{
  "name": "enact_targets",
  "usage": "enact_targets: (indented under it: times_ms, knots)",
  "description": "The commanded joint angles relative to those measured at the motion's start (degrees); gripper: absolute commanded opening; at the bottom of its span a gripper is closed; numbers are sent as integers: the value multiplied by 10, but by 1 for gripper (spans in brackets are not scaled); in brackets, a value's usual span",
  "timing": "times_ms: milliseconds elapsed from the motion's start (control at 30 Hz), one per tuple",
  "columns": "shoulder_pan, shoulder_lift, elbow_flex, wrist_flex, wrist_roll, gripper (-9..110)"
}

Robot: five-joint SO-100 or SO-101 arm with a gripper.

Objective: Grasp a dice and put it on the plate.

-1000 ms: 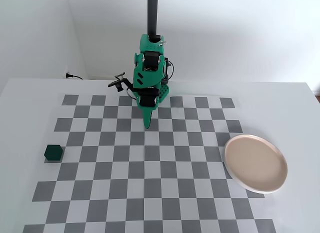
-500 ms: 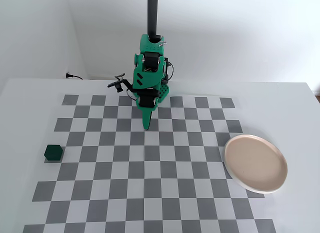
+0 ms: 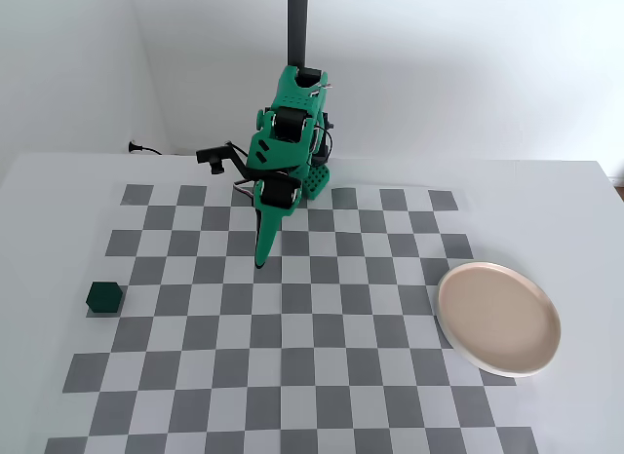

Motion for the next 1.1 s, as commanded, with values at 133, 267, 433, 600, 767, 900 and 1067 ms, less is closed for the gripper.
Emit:
enact_targets:
  times_ms: [133, 267, 433, 600, 767, 900, 1067]
  knots:
    - [10, 6, -11, -35, -154, -4]
    - [11, 6, -11, 16, -358, -4]
    - [25, 6, -11, 31, -435, -4]
    - [35, 6, -11, 91, -555, -4]
    - [5, 5, -11, 93, -659, -4]
    - [-6, 5, -13, 83, -735, -2]
    - [-9, 7, -18, 26, -787, 1]
